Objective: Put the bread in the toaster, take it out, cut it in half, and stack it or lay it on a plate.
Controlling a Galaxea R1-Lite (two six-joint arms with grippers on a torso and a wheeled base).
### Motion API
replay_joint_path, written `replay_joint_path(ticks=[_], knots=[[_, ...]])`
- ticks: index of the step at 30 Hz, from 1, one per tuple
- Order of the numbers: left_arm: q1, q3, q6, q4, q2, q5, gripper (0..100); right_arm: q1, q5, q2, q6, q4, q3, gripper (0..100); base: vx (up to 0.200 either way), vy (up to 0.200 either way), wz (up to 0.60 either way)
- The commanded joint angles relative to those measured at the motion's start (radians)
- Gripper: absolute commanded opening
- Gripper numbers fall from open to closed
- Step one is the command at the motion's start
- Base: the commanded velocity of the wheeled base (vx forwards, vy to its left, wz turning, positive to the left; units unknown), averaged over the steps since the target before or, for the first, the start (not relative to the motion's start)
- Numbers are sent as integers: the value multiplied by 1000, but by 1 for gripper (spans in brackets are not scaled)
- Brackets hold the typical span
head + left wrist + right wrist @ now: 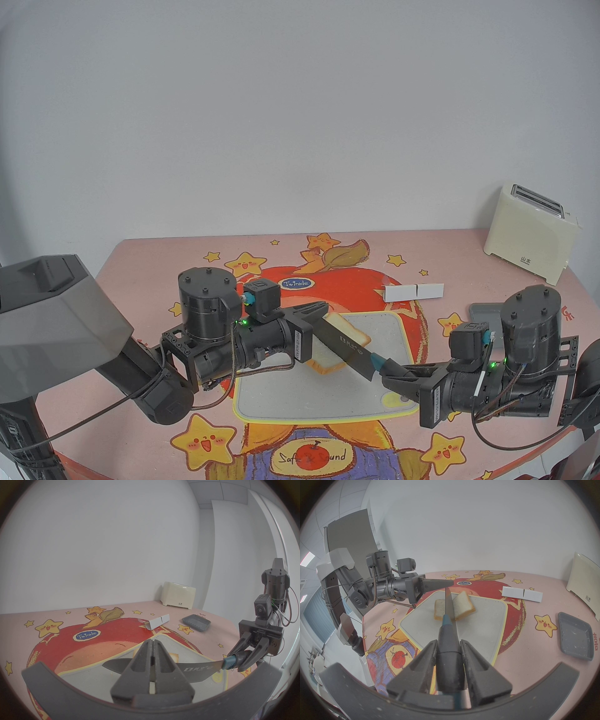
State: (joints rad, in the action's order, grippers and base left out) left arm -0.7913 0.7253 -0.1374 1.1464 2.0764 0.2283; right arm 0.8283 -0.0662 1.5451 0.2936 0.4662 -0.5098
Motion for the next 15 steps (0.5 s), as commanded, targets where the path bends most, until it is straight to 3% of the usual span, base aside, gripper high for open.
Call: replay_joint_path(ticks=[1,15], knots=[[0,8,-1,-4,5,0,0,0,0,-3,-2,3,7,0,0,0,0],[-5,22,1,-5,-39,3,0,3,2,9,-4,-6,22,0,0,0,0]])
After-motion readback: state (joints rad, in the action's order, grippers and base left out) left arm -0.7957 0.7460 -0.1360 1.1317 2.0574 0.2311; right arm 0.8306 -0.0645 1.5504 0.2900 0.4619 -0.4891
